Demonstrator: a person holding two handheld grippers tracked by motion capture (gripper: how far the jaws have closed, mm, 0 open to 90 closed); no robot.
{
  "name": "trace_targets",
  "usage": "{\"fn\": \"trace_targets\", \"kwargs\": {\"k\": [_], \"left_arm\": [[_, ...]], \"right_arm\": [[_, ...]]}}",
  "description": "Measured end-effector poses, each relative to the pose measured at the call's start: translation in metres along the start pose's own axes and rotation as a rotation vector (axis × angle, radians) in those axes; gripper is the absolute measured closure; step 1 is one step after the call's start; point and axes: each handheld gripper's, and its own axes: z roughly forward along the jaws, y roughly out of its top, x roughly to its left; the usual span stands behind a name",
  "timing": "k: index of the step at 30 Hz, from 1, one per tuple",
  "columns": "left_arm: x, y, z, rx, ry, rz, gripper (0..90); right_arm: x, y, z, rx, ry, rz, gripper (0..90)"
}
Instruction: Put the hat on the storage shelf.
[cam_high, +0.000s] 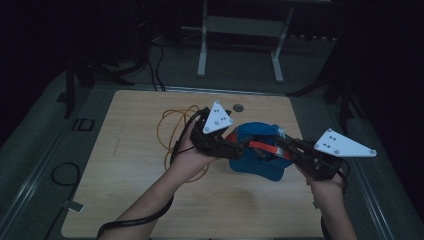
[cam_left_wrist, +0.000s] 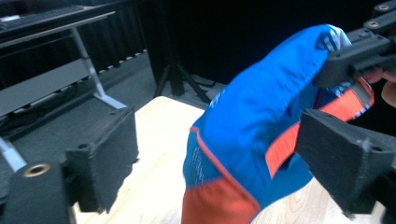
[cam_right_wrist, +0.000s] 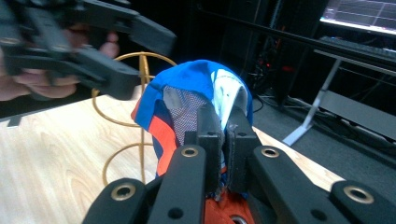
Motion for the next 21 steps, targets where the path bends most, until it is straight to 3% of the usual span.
{"fn": "trace_targets", "kwargs": {"k": [3, 5, 11, 16, 21], "left_arm": [[-0.003, 0.002, 0.006, 0.017, -0.004, 0.029, 14.5], [-0.003, 0.003, 0.010, 0.026, -0.005, 0.025, 14.6], [-0.004, 0.001, 0.019, 0.061, -0.058, 0.029, 20.7], [-0.008, -0.003, 0.024, 0.074, -0.078, 0.048, 40.8], [-0.014, -0.007, 0.029, 0.103, -0.042, 0.069, 64.0]], "right_arm": [[0.004, 0.001, -0.001, -0.003, 0.012, -0.007, 86.8], [0.006, 0.002, -0.002, -0.001, 0.018, -0.015, 86.8], [0.010, 0.003, -0.005, -0.019, 0.048, -0.015, 86.8], [0.013, 0.002, -0.003, -0.013, 0.050, -0.023, 86.7], [0.014, -0.001, -0.001, -0.008, 0.051, -0.015, 86.7]]}}
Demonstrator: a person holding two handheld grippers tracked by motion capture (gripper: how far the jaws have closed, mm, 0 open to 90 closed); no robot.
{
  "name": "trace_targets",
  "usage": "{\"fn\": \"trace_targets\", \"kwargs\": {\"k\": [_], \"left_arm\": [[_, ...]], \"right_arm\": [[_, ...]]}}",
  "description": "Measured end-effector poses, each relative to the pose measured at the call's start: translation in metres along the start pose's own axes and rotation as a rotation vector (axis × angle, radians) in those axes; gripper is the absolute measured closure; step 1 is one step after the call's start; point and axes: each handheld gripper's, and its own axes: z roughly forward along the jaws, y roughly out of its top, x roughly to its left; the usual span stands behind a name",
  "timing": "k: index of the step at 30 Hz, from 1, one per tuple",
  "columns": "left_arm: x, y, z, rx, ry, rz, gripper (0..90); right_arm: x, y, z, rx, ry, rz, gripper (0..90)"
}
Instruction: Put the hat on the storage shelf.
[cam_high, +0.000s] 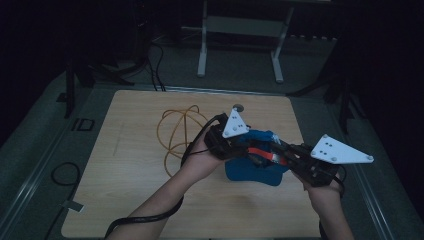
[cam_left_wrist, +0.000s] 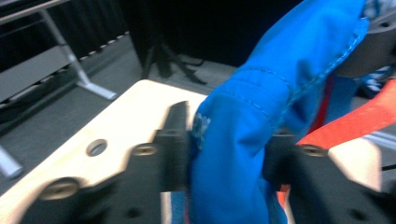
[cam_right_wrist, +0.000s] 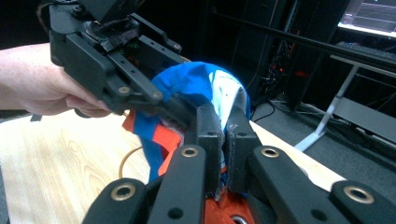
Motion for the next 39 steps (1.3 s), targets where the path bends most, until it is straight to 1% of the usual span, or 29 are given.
{"fn": "trace_targets", "kwargs": {"k": [2, 4, 5, 6, 7, 8, 10, 11, 12, 13, 14, 16, 17, 18, 19, 20, 21, 23, 25, 27, 29, 30, 32, 33, 34, 36, 37, 38, 39], "left_arm": [[-0.001, -0.001, 0.001, 0.001, 0.025, 0.002, 75.4], [-0.003, 0.000, 0.002, 0.005, 0.041, 0.008, 87.6], [-0.003, 0.000, 0.002, 0.015, 0.042, 0.019, 89.4], [-0.004, 0.000, 0.003, 0.018, 0.038, 0.029, 89.9], [-0.004, 0.000, 0.002, 0.019, 0.048, 0.041, 90.0], [-0.005, 0.000, 0.002, 0.018, 0.044, 0.047, 90.0], [-0.007, 0.000, 0.001, 0.017, 0.063, 0.075, 90.0], [-0.007, 0.001, 0.000, 0.015, 0.059, 0.075, 90.0], [-0.008, 0.001, -0.001, 0.003, 0.063, 0.090, 90.0], [-0.008, 0.001, -0.002, -0.005, 0.057, 0.110, 90.0], [-0.008, 0.001, -0.004, -0.009, 0.059, 0.108, 90.0], [-0.008, 0.002, -0.006, -0.016, 0.053, 0.128, 90.0], [-0.007, 0.002, -0.008, -0.013, 0.058, 0.129, 90.0], [-0.006, 0.002, -0.009, -0.017, 0.040, 0.131, 90.0], [-0.006, 0.002, -0.010, -0.018, 0.046, 0.144, 90.0], [-0.006, 0.002, -0.011, -0.015, 0.054, 0.152, 90.0], [-0.005, 0.002, -0.011, -0.014, 0.043, 0.157, 90.0], [-0.005, 0.001, -0.013, -0.016, 0.040, 0.182, 90.0], [-0.005, 0.000, -0.014, -0.022, 0.027, 0.191, 90.0], [-0.005, 0.000, -0.016, -0.033, 0.009, 0.221, 90.0], [-0.004, -0.001, -0.020, -0.056, -0.024, 0.249, 90.0], [-0.004, -0.001, -0.021, -0.064, -0.025, 0.263, 90.0], [-0.001, -0.002, -0.025, -0.089, -0.065, 0.278, 90.0], [-0.001, -0.003, -0.027, -0.106, -0.075, 0.292, 90.0], [0.000, -0.004, -0.028, -0.117, -0.104, 0.296, 90.0], [0.001, -0.005, -0.031, -0.133, -0.108, 0.311, 90.0], [0.002, -0.005, -0.033, -0.149, -0.133, 0.319, 90.0], [0.002, -0.006, -0.034, -0.156, -0.132, 0.325, 90.0], [0.002, -0.006, -0.035, -0.161, -0.142, 0.324, 90.0]], "right_arm": [[0.001, -0.002, 0.001, 0.005, 0.001, 0.001, 86.6], [0.001, -0.004, 0.002, 0.011, 0.000, 0.003, 86.6], [0.001, -0.004, 0.002, 0.012, 0.005, 0.007, 86.6], [0.001, -0.004, 0.002, 0.016, 0.005, 0.004, 86.6], [0.001, -0.005, 0.002, 0.017, 0.002, 0.004, 86.6], [0.000, -0.005, 0.002, 0.016, 0.006, 0.008, 86.5], [0.000, -0.006, 0.002, 0.013, 0.019, 0.017, 86.4], [0.001, -0.006, 0.001, 0.014, 0.019, 0.017, 86.1], [0.001, -0.006, 0.001, 0.015, 0.029, 0.019, 85.5], [0.002, -0.007, 0.000, 0.011, 0.037, 0.022, 85.2], [0.002, -0.007, -0.001, 0.005, 0.044, 0.026, 84.1], [0.002, -0.007, -0.004, 0.006, 0.068, 0.031, 78.7], [0.002, -0.007, -0.005, 0.002, 0.073, 0.036, 75.7], [0.002, -0.006, -0.007, -0.003, 0.080, 0.037, 73.5], [0.002, -0.006, -0.009, -0.003, 0.090, 0.040, 69.0], [0.002, -0.006, -0.012, -0.008, 0.091, 0.037, 66.6], [0.003, -0.006, -0.014, -0.012, 0.093, 0.034, 65.3], [0.004, -0.006, -0.019, -0.018, 0.097, 0.029, 61.2], [0.003, -0.007, -0.024, -0.018, 0.077, 0.019, 60.8], [-0.001, -0.009, -0.027, -0.019, 0.059, 0.024, 60.6], [-0.006, -0.013, -0.029, -0.013, 0.049, 0.038, 60.6], [-0.008, -0.016, -0.029, -0.010, 0.043, 0.047, 60.7], [-0.011, -0.022, -0.029, 0.000, 0.051, 0.062, 60.7], [-0.012, -0.025, -0.028, 0.007, 0.049, 0.065, 60.7], [-0.012, -0.028, -0.027, 0.013, 0.054, 0.069, 60.8], [-0.011, -0.033, -0.026, 0.025, 0.066, 0.077, 60.7], [-0.011, -0.035, -0.025, 0.027, 0.071, 0.081, 60.7], [-0.009, -0.037, -0.024, 0.028, 0.087, 0.090, 60.7], [-0.008, -0.039, -0.024, 0.029, 0.094, 0.095, 60.7]]}}
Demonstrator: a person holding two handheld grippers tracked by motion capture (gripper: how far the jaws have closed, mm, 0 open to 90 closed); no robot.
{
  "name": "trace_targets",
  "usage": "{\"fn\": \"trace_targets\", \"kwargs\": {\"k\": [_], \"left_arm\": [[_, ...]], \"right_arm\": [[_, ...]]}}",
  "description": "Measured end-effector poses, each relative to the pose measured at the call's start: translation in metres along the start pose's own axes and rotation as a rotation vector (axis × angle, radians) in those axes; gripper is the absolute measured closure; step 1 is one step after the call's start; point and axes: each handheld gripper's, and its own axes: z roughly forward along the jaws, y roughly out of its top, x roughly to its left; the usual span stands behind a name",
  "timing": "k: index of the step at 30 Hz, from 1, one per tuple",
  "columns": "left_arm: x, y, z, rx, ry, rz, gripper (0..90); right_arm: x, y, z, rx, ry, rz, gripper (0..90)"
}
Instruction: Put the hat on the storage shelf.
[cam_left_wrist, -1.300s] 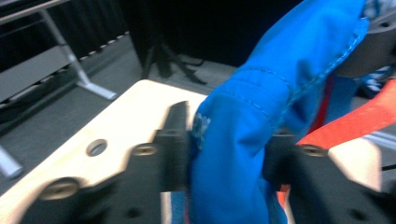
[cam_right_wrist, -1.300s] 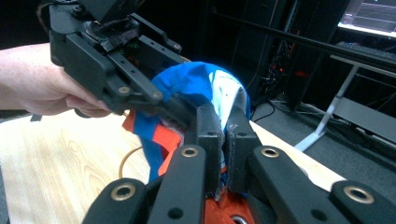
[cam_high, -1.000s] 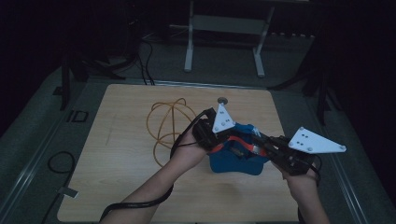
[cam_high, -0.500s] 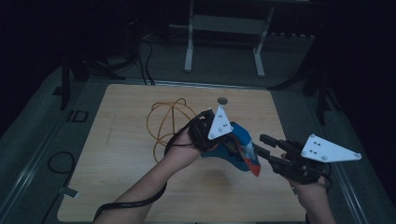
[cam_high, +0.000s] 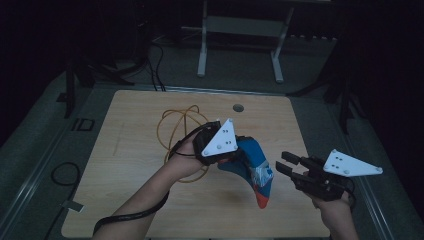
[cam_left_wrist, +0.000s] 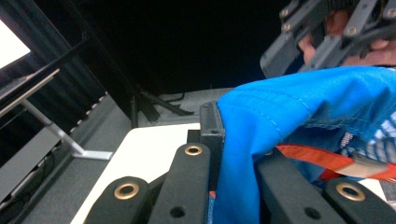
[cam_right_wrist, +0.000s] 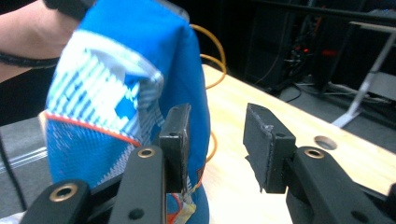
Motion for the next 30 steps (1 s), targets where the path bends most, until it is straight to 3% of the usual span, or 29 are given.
{"fn": "trace_targets", "kwargs": {"k": [7, 16, 23, 26, 30], "left_arm": [[0.002, -0.003, -0.007, -0.062, -0.085, 0.011, 90.0], [0.001, -0.011, -0.015, -0.205, -0.205, 0.036, 90.0], [-0.001, -0.011, -0.016, -0.239, -0.231, 0.037, 90.0], [-0.003, -0.013, -0.017, -0.283, -0.260, 0.037, 90.0], [-0.004, -0.013, -0.016, -0.286, -0.259, 0.035, 90.0]], "right_arm": [[0.015, -0.008, 0.007, 0.006, 0.067, -0.005, 59.0], [0.027, -0.005, 0.015, 0.005, 0.118, -0.036, 56.5], [0.033, -0.003, 0.022, 0.012, 0.146, -0.043, 55.4], [0.035, -0.003, 0.026, 0.013, 0.164, -0.047, 59.4], [0.036, -0.004, 0.027, 0.009, 0.167, -0.047, 71.6]]}}
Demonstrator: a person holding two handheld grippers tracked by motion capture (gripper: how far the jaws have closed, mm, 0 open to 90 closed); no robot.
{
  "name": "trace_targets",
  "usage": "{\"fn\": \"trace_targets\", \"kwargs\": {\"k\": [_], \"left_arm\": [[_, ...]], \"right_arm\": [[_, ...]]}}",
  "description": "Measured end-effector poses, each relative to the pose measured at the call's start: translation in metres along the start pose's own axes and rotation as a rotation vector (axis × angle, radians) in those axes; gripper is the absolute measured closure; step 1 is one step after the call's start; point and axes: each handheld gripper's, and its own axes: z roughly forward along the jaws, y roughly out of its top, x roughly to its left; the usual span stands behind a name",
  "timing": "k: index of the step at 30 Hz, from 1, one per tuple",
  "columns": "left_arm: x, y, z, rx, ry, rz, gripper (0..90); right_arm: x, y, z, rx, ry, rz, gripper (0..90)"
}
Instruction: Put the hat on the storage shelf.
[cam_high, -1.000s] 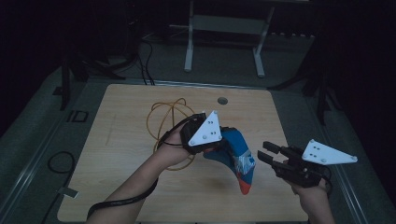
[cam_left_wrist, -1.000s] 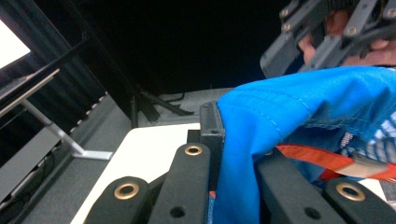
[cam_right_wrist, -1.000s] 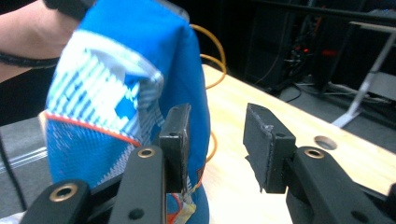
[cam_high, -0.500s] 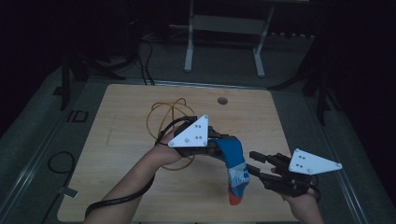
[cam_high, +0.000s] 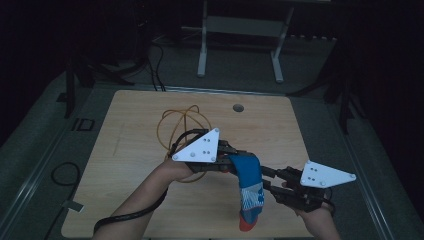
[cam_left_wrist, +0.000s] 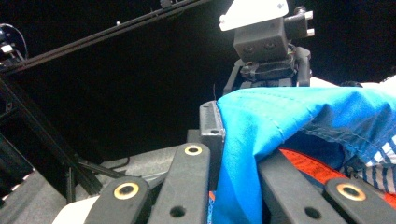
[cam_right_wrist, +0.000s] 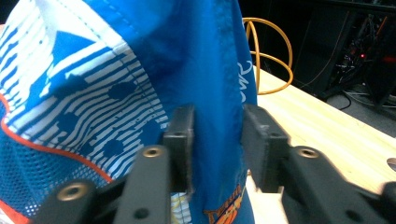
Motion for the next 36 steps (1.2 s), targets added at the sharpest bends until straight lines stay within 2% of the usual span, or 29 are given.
{"fn": "trace_targets", "kwargs": {"k": [3, 4, 10, 12, 16, 19, 21, 24, 27, 29, 36], "left_arm": [[0.001, -0.002, -0.001, 0.004, 0.005, -0.011, 90.0], [0.001, -0.002, -0.001, -0.001, 0.003, -0.012, 90.0], [0.001, -0.004, -0.004, 0.009, 0.020, -0.016, 90.0], [0.001, -0.005, -0.006, 0.020, 0.022, -0.018, 89.8], [-0.001, -0.007, -0.009, 0.048, 0.027, -0.045, 86.8], [-0.002, -0.006, -0.010, 0.096, 0.035, -0.064, 80.5], [-0.003, -0.005, -0.010, 0.129, 0.037, -0.071, 73.0], [-0.005, -0.004, -0.010, 0.171, 0.040, -0.072, 67.8], [-0.006, -0.004, -0.011, 0.208, 0.062, -0.063, 60.1], [-0.007, -0.004, -0.013, 0.207, 0.067, -0.076, 53.6], [-0.012, -0.003, -0.016, 0.220, 0.087, -0.087, 46.8]], "right_arm": [[0.000, 0.000, -0.002, -0.015, -0.016, 0.006, 88.5], [0.000, 0.001, -0.002, -0.016, -0.026, 0.006, 89.7], [-0.001, 0.004, -0.006, -0.017, -0.071, -0.004, 90.0], [-0.003, 0.005, -0.008, -0.016, -0.065, 0.005, 90.0], [-0.007, 0.008, -0.014, -0.028, -0.086, 0.014, 90.0], [-0.010, 0.011, -0.019, -0.038, -0.094, 0.020, 90.0], [-0.011, 0.014, -0.020, -0.041, -0.098, 0.017, 90.0], [-0.012, 0.019, -0.023, -0.047, -0.102, 0.012, 90.0], [-0.015, 0.024, -0.027, -0.054, -0.114, 0.009, 90.0], [-0.017, 0.028, -0.030, -0.059, -0.120, 0.011, 90.0], [-0.020, 0.033, -0.034, -0.050, -0.163, 0.003, 90.0]]}}
